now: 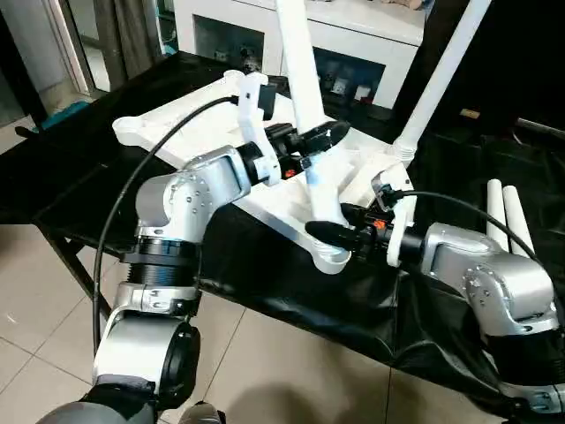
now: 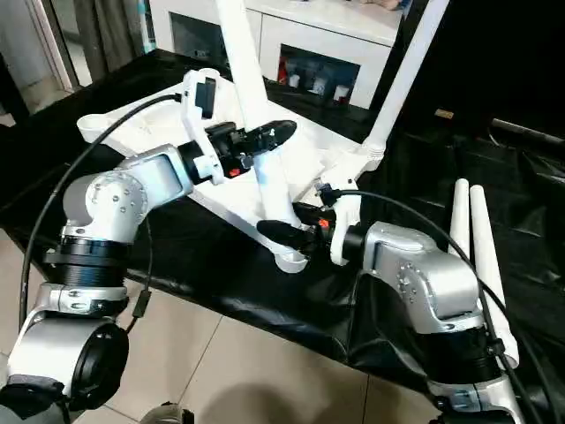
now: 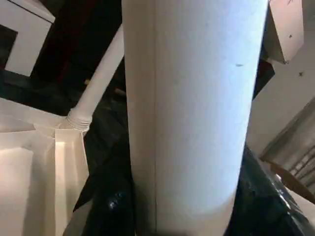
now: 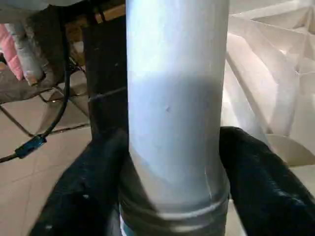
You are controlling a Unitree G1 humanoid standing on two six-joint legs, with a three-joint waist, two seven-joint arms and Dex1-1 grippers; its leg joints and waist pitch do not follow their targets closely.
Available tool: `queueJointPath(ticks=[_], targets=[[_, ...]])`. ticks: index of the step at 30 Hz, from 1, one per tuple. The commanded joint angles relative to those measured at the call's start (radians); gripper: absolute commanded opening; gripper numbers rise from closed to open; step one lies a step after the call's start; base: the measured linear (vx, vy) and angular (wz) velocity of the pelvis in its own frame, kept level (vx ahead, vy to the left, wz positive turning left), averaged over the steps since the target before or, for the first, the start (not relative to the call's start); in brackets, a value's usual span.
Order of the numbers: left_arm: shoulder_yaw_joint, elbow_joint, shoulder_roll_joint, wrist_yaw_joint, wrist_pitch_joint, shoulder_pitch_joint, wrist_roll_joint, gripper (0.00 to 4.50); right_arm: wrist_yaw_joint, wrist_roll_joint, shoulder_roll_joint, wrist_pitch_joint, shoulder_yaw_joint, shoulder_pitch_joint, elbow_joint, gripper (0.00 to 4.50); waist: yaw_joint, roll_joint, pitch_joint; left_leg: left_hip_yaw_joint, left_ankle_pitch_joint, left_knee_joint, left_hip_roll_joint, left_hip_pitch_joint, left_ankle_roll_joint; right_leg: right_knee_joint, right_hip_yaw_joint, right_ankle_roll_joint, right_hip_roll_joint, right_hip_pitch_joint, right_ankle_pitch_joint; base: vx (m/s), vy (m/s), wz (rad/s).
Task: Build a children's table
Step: Pick table leg
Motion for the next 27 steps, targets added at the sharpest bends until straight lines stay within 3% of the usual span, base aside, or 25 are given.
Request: queueJointPath(ticks=[1, 2, 4, 6, 10, 11, 13, 20, 27], targets=[[-0.042, -0.034, 0.001, -0.037, 0.021, 0.008, -0.005, 1.86, 0.027, 0.039, -0.018, 0.015, -0.039, -0.028, -0.002, 3.65, 0.003, -0.005, -0.078, -0.011, -0.085, -0.059, 0.031, 0.031, -0.002, -0.061, 0.030, -0.210, -0.045, 0.043, -0.006, 0.000, 0.000, 0.00], [-0.048, -0.030, 0.004, -0.042, 0.020, 0.005, -0.001, 1.86, 0.034, 0.045, -0.022, 0.020, -0.044, -0.037, 0.001, 3.72, 0.004, -0.001, -0.077, -0.011, -0.085, -0.059, 0.030, 0.031, -0.004, -0.061, 0.030, -0.212, -0.044, 0.042, -0.004, 0.000, 0.000, 0.00], [-0.063, -0.025, 0.007, -0.059, 0.016, 0.000, 0.004, 1.86, 0.050, 0.049, -0.031, 0.023, -0.046, -0.048, 0.008, 3.75, 0.002, -0.007, -0.077, -0.011, -0.081, -0.059, 0.030, 0.029, -0.006, -0.062, 0.029, -0.212, -0.044, 0.044, -0.001, 0.000, 0.000, 0.00], [-0.078, -0.024, 0.006, -0.078, 0.018, -0.006, 0.004, 1.86, 0.082, 0.051, -0.055, 0.040, -0.033, -0.058, 0.020, 3.75, 0.004, -0.001, -0.077, -0.012, -0.086, -0.060, 0.030, 0.030, -0.009, -0.062, 0.030, -0.212, -0.045, 0.044, -0.008, 0.000, 0.000, 0.00], [-0.089, -0.036, 0.013, -0.115, 0.028, -0.013, -0.012, 1.86, 0.149, 0.070, -0.091, 0.073, -0.006, -0.066, 0.024, 3.75, 0.005, -0.004, -0.077, -0.011, -0.085, -0.059, 0.029, 0.029, -0.008, -0.062, 0.030, -0.217, -0.044, 0.047, 0.004, 0.000, 0.000, 0.00], [-0.089, -0.036, 0.015, -0.127, 0.033, -0.018, -0.021, 1.86, 0.169, 0.077, -0.105, 0.081, 0.006, -0.067, 0.024, 3.75, 0.005, -0.009, -0.078, -0.011, -0.082, -0.058, 0.030, 0.028, -0.006, -0.061, 0.030, -0.218, -0.044, 0.047, 0.008, 0.000, 0.000, 0.00], [-0.099, -0.044, 0.022, -0.142, 0.039, -0.018, -0.023, 1.86, 0.189, 0.084, -0.120, 0.096, 0.022, -0.063, 0.021, 3.75, 0.006, -0.006, -0.078, -0.012, -0.078, -0.058, 0.031, 0.028, 0.000, -0.061, 0.029, -0.223, -0.046, 0.048, 0.007, 0.000, 0.000, 0.00], [-0.121, -0.063, 0.030, -0.181, 0.047, -0.008, -0.029, 1.86, 0.199, 0.077, -0.119, 0.106, 0.033, -0.063, 0.022, 3.76, 0.005, -0.007, -0.078, -0.010, -0.079, -0.057, 0.031, 0.030, -0.003, -0.061, 0.029, -0.234, -0.046, 0.044, 0.001, 0.000, 0.000, 0.00], [-0.146, -0.083, 0.045, -0.221, 0.054, -0.001, -0.023, 1.86, 0.206, 0.091, -0.128, 0.105, 0.029, -0.064, 0.027, 3.76, 0.006, -0.002, -0.079, -0.011, -0.084, -0.058, 0.031, 0.030, -0.011, -0.059, 0.029, -0.234, -0.046, 0.045, 0.004, 0.000, 0.000, 0.00]])
